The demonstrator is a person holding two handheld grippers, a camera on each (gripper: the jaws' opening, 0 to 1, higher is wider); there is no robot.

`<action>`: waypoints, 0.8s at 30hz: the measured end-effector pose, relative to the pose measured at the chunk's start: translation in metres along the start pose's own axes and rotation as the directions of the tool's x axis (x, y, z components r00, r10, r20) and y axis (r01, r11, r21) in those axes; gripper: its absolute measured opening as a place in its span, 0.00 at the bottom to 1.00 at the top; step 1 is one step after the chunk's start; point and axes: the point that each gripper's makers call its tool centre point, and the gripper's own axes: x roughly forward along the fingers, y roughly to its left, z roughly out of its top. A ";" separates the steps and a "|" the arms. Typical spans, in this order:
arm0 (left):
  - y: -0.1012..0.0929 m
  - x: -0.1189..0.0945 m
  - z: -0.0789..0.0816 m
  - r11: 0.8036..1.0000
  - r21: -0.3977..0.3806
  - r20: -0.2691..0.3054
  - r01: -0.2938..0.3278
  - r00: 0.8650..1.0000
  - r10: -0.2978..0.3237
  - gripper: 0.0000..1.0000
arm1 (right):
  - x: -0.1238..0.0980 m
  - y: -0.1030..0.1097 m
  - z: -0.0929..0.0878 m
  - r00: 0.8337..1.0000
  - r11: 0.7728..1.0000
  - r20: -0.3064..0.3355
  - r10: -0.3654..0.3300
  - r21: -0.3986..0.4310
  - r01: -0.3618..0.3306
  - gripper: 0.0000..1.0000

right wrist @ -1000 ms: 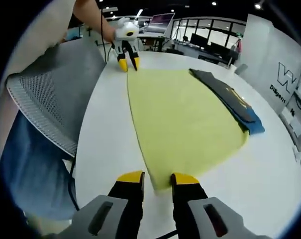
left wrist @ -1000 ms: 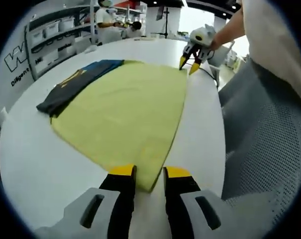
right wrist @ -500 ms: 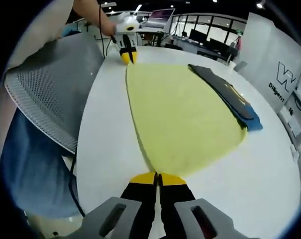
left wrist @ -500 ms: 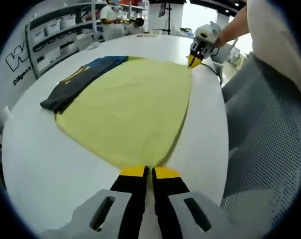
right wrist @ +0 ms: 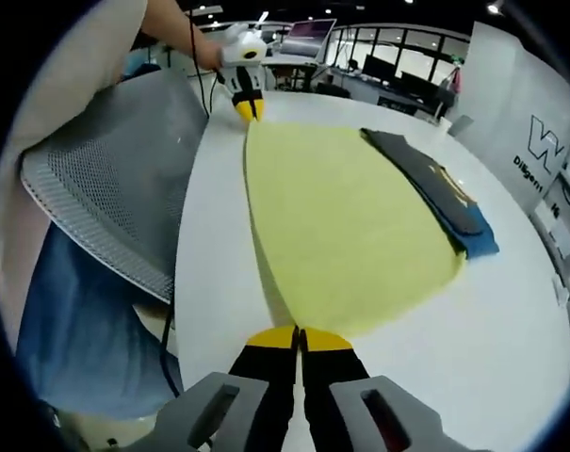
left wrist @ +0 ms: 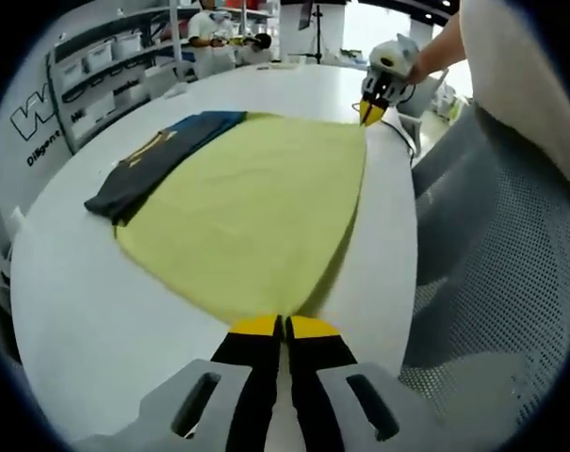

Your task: Fold the garment on the visible template until the final outline fits inside the template.

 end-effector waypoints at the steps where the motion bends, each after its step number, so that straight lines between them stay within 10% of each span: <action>1: -0.001 -0.002 0.001 1.000 -0.001 0.002 0.004 1.000 -0.004 0.01 | -0.002 0.001 0.001 1.000 1.000 -0.001 0.003 -0.003 -0.003 0.00; 24: 0.003 -0.033 0.018 0.999 0.030 0.012 0.040 0.999 -0.041 0.00 | -0.029 -0.013 0.019 0.999 1.000 0.035 -0.025 -0.002 0.025 0.00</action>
